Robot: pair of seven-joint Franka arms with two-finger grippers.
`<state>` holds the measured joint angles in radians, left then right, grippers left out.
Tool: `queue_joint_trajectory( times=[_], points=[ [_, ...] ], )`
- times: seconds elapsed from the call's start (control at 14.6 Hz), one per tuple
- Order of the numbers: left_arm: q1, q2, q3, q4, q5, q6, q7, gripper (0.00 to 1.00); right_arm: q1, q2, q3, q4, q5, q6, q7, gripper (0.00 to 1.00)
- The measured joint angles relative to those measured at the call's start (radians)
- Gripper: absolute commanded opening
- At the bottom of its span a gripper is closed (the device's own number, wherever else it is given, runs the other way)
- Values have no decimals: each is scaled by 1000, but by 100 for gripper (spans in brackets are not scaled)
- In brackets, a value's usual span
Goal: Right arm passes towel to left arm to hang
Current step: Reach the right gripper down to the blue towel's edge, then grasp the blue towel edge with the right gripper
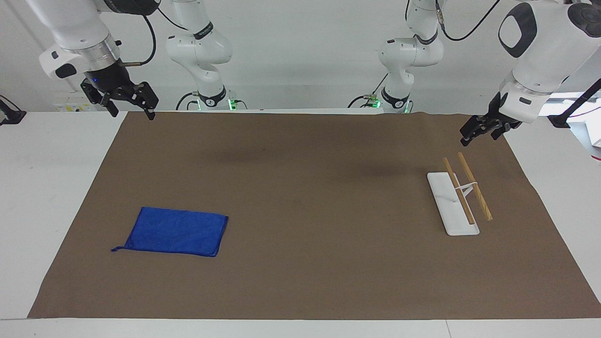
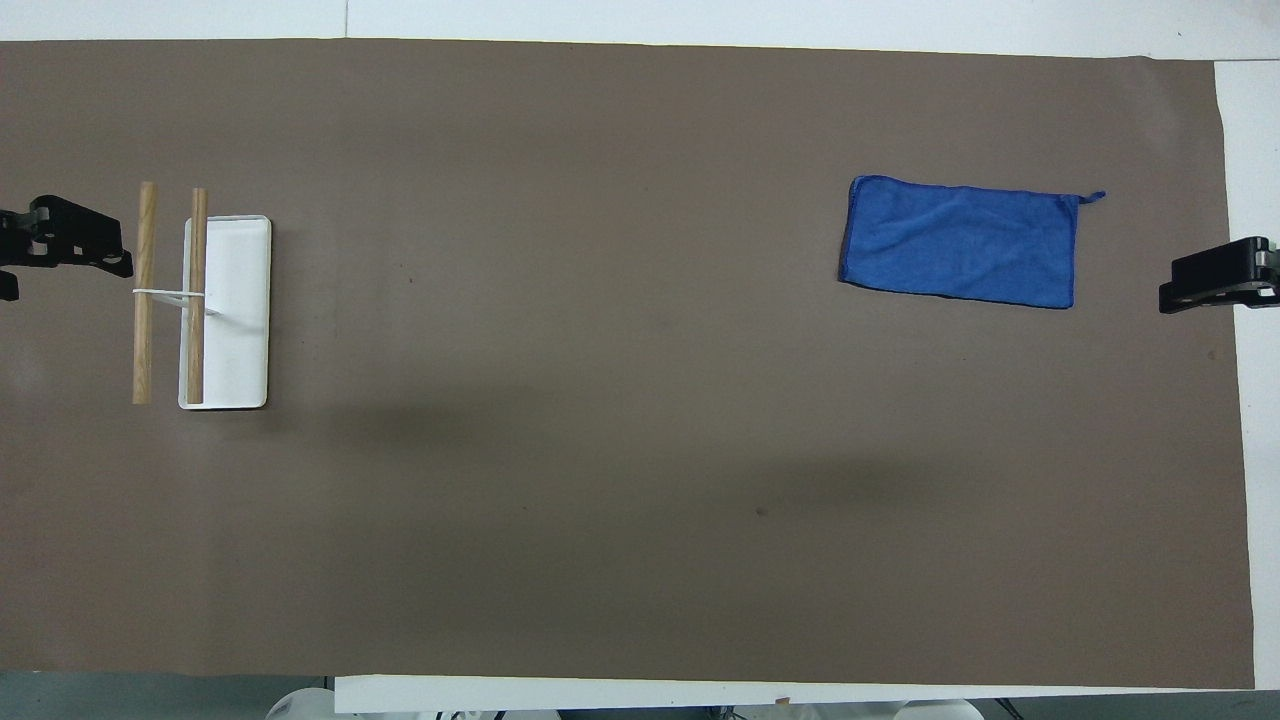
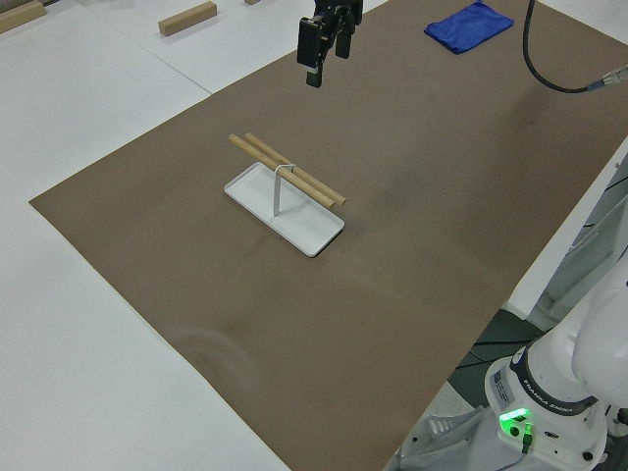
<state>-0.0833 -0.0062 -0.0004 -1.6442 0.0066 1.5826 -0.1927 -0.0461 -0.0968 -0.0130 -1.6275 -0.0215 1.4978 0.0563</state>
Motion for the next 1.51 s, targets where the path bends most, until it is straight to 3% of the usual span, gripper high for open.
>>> queue_joint_trajectory(
  times=[0.41, 0.62, 0.89, 1.03, 1.51],
  points=[
    [0, 0, 0, 0, 0, 0, 0, 100, 0, -19, 0, -24, 1, -2, -1, 100],
    [0, 0, 0, 0, 0, 0, 0, 100, -3, -28, -4, -25, 1, -68, -32, 100],
    [0, 0, 0, 0, 0, 0, 0, 100, -2, -18, -9, -35, 1, -8, -80, 100],
    [0, 0, 0, 0, 0, 0, 0, 100, 2, 35, -2, -55, 3, 92, -80, 100],
    [0, 0, 0, 0, 0, 1, 0, 100, 62, 376, 8, -130, 5, 575, -32, 100]
  ],
)
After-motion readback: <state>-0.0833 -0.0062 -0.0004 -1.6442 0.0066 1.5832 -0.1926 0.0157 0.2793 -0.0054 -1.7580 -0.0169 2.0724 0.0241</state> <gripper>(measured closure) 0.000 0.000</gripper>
